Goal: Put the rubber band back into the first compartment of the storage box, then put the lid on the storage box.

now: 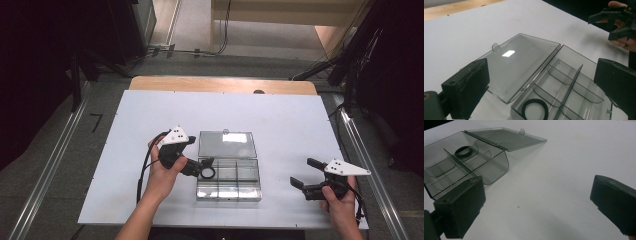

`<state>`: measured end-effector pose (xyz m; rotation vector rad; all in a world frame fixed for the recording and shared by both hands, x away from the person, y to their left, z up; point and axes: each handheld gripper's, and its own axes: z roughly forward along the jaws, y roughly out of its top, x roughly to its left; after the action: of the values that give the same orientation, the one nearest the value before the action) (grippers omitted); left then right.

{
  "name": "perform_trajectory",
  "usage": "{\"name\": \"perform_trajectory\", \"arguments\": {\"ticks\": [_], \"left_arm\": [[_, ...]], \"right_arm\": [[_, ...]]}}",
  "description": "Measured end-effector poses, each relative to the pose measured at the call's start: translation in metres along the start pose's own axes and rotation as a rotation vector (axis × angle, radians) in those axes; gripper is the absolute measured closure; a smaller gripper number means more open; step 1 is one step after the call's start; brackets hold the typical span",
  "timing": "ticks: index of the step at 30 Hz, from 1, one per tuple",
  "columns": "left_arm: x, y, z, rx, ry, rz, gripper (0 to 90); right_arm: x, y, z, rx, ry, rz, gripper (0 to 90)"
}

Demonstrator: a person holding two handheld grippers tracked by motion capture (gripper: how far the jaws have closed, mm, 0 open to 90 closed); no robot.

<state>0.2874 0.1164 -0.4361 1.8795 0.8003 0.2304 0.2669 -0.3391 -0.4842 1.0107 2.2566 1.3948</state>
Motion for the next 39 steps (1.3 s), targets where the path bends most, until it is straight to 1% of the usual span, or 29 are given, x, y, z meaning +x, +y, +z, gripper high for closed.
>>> {"name": "perform_trajectory", "arguments": {"ticks": [5, 12, 16, 20, 24, 27, 30, 33, 35, 39], "left_arm": [[0.002, 0.004, 0.002, -0.007, -0.022, 0.002, 0.0], [0.007, 0.01, 0.006, -0.027, -0.03, -0.014, 0.0], [0.011, 0.012, 0.009, -0.022, -0.028, -0.018, 0.0], [0.016, 0.013, 0.014, -0.028, -0.038, -0.031, 0.0], [0.022, 0.014, 0.019, -0.034, -0.042, -0.048, 0.0], [0.026, 0.012, 0.023, -0.031, -0.044, -0.061, 0.0], [0.03, 0.01, 0.025, -0.031, -0.045, -0.078, 0.0], [0.033, 0.008, 0.026, -0.039, -0.052, -0.096, 0.0], [0.035, 0.007, 0.027, -0.04, -0.049, -0.104, 0.0], [0.04, 0.003, 0.027, -0.055, -0.049, -0.142, 0.0]], "right_arm": [[0.002, 0.001, 0.0, 0.001, 0.003, -0.005, 0.0], [0.005, 0.002, 0.002, -0.001, 0.014, -0.008, 0.0], [0.007, 0.003, 0.002, -0.003, 0.021, -0.01, 0.0], [0.01, 0.004, 0.003, -0.013, 0.038, -0.011, 0.0], [0.013, 0.006, 0.001, -0.027, 0.049, -0.012, 0.0], [0.016, 0.007, 0.001, -0.025, 0.055, -0.014, 0.0], [0.018, 0.009, 0.003, -0.026, 0.071, -0.019, 0.0], [0.021, 0.012, 0.003, -0.03, 0.093, -0.015, 0.0], [0.024, 0.013, 0.003, -0.03, 0.097, -0.021, 0.0], [0.028, 0.016, 0.003, -0.037, 0.104, -0.032, 0.0]]}}
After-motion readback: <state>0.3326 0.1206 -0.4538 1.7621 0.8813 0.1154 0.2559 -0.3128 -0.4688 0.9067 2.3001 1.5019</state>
